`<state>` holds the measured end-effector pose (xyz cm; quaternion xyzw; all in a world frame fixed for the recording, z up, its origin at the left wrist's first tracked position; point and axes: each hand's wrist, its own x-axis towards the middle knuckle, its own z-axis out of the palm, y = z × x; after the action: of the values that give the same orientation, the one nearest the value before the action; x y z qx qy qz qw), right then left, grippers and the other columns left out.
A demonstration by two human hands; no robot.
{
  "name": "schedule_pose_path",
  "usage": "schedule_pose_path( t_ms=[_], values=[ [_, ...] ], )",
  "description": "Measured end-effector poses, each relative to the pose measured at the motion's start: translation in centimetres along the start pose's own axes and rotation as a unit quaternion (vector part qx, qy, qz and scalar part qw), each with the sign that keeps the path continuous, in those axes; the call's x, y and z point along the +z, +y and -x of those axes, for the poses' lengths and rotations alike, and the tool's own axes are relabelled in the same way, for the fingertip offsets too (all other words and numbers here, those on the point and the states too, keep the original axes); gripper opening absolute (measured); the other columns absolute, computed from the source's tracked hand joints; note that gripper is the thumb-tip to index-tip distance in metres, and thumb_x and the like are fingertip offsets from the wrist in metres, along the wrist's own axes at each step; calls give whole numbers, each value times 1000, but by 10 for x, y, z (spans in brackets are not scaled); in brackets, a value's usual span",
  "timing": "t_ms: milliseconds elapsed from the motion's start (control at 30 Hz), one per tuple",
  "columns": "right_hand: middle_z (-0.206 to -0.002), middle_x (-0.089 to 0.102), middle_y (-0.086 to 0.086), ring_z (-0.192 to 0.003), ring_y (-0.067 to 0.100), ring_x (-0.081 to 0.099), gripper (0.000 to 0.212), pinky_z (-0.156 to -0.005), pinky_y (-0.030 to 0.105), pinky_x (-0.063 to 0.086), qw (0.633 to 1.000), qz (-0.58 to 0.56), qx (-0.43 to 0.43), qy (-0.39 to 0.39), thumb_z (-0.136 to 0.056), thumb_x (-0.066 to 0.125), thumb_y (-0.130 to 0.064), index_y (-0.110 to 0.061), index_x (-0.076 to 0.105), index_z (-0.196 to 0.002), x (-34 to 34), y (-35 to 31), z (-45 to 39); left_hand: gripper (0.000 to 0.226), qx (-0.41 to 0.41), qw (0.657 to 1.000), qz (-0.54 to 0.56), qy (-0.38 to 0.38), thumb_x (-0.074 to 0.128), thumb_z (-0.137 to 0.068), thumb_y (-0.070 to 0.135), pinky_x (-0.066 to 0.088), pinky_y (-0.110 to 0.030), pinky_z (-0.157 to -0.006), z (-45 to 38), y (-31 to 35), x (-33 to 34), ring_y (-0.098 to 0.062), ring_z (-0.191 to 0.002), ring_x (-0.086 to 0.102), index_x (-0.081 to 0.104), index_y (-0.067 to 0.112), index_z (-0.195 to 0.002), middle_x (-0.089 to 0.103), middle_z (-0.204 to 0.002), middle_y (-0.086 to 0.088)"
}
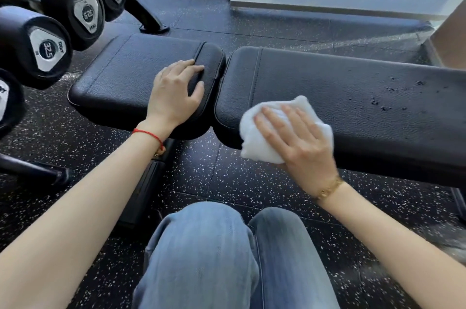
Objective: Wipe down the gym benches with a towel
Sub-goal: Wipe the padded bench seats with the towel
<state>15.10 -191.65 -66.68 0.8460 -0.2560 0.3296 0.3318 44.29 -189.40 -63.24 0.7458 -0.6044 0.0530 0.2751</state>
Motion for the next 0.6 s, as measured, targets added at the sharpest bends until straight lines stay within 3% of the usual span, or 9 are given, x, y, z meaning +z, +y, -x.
schedule_pose_path(
  t_ms=[67,200,367,467,600],
  values=[
    [-144,55,4,-126,31,57,52,-117,43,32,998,-4,8,-60,-94,70,-24,-18,53,-143,-10,23,18,46,-1,1000,-5,1,46,-89,39,32,-45,-115,0,1,0,-24,-133,48,62,21,-128,56,-140,-4],
    [-147,52,9,-129,38,52,77,-114,48,34,984,-76,47,-154,-89,57,-66,-14,48,-146,-3,5,-7,45,-8,1000,-3,6,48,-88,37,32,-45,-114,-2,6,2,-24,-131,49,64,19,-125,58,-137,-5],
    [-143,56,8,-127,37,55,83,-112,48,38,980,-105,41,-162,-86,51,-75,-14,54,-142,15,-34,-43,46,-23,1000,17,-10,46,-87,33,31,-49,-115,0,8,1,-28,-133,47,63,16,-127,56,-139,-9],
    [-147,53,9,-133,33,51,87,-115,46,33,976,-126,51,-167,-88,46,-78,-12,51,-145,-5,-11,-22,44,-1,1000,25,-11,45,-87,31,33,-52,-113,4,23,6,-28,-131,48,63,16,-124,60,-133,-7],
    [-144,56,8,-131,31,53,80,-113,43,34,972,-107,112,-178,-93,44,-73,-12,52,-144,-27,40,4,44,18,1000,3,-15,42,-91,36,24,-55,-116,11,40,12,-20,-136,44,59,23,-129,58,-137,1]
  ],
)
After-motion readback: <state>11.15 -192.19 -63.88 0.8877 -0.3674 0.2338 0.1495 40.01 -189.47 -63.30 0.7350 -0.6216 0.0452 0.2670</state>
